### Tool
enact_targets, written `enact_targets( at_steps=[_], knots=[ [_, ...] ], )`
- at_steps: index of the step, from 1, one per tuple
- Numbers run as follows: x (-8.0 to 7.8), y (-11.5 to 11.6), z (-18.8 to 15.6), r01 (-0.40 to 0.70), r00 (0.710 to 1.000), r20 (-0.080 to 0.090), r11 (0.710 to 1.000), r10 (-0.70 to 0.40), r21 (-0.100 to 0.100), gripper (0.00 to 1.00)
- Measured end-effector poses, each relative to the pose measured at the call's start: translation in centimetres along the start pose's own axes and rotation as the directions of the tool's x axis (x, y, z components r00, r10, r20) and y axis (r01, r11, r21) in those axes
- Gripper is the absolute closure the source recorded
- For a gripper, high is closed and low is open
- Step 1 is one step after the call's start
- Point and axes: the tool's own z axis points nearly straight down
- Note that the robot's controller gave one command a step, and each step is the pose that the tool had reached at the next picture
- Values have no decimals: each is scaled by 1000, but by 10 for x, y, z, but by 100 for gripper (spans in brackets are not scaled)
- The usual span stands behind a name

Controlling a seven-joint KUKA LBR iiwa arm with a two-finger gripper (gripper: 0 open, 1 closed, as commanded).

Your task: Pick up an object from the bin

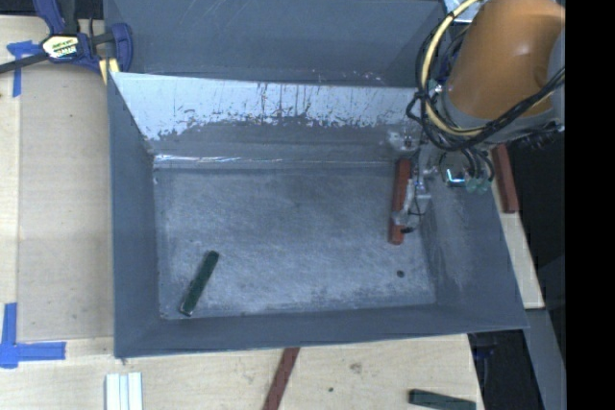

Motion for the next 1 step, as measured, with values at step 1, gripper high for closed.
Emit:
enact_targets(
  at_steps=[1],
  knots=[
    [-2, 0, -4, 1, 1000, 8, 1000, -1, 1, 0]
  ],
)
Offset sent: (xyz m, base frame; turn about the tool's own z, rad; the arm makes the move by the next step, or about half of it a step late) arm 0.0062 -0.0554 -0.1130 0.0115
